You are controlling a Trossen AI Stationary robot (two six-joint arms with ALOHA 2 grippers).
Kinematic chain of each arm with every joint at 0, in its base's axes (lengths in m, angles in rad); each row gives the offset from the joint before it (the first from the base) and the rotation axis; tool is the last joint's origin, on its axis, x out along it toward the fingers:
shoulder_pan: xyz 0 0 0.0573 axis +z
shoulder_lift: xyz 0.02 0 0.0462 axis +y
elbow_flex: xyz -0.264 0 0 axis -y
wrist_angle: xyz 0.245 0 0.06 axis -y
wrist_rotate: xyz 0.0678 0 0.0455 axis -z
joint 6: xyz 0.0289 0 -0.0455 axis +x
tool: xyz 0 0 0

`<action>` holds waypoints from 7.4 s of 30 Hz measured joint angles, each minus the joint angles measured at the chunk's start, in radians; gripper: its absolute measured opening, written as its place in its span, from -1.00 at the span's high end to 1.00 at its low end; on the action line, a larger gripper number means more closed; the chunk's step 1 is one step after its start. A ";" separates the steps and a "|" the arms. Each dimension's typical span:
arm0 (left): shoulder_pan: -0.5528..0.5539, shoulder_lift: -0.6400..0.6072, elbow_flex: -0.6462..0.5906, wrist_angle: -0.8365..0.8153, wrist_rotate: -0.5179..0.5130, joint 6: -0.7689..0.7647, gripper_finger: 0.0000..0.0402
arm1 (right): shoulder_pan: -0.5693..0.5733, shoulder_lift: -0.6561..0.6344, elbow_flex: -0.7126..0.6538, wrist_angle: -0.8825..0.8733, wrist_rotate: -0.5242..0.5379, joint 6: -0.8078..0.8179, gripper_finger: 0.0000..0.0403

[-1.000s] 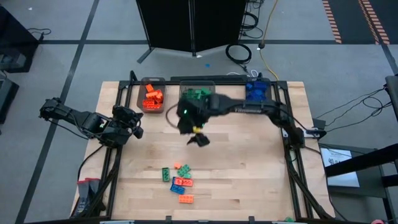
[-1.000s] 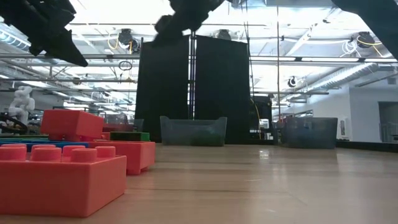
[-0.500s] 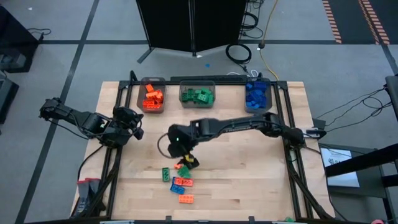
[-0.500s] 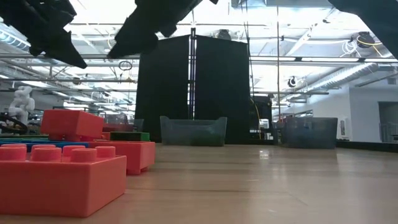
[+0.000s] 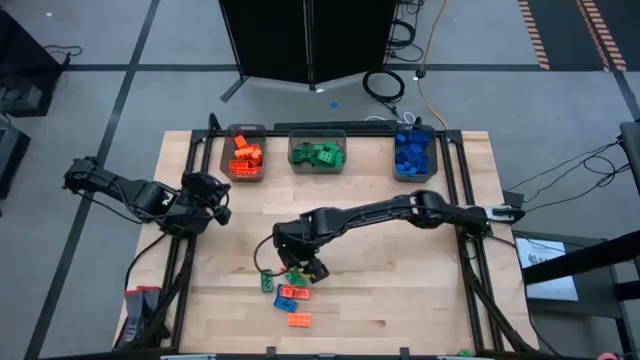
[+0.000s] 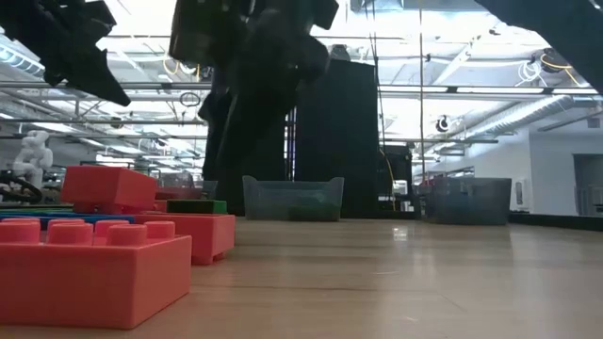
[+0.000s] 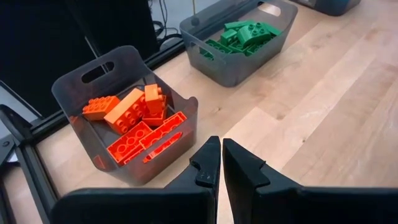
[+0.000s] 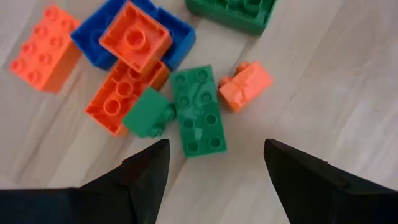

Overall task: Sort blocks
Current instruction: Put the green piece into the middle black bin, then put the orange game piece into the left black bin

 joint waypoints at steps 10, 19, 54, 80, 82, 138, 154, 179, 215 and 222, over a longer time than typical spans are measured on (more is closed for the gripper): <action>0.000 0.001 0.000 0.000 0.018 -0.003 0.89 | 0.017 0.044 0.000 -0.009 -0.008 -0.030 -0.27; 0.000 0.002 0.000 0.000 0.018 -0.003 0.89 | 0.026 0.054 0.000 0.027 -0.002 -0.055 -0.27; 0.000 0.004 0.000 0.000 0.012 -0.002 0.89 | 0.037 0.134 0.002 0.073 0.086 -0.051 0.40; 0.000 0.004 0.000 0.000 0.004 -0.002 0.89 | 0.021 0.083 0.193 -0.158 0.106 -0.025 0.40; 0.000 0.004 0.000 0.000 0.004 -0.002 0.89 | 0.015 0.083 0.223 -0.203 0.107 -0.025 0.40; 0.000 0.004 0.000 0.000 -0.003 -0.009 0.89 | -0.636 0.014 0.222 -0.183 0.203 -0.220 0.40; 0.000 0.004 0.000 -0.001 -0.041 -0.009 0.89 | -0.705 0.014 0.222 -0.143 0.198 -0.285 0.40; 0.000 0.004 0.000 -0.009 -0.045 -0.008 0.89 | -0.697 0.017 0.222 -0.114 0.198 -0.265 0.42; 0.000 0.004 0.000 -0.007 0.007 -0.009 0.89 | 0.004 0.039 0.226 0.130 0.102 0.319 -0.06; 0.000 0.004 0.000 0.002 0.034 -0.008 0.89 | 0.031 0.087 0.224 0.122 0.101 0.461 -0.24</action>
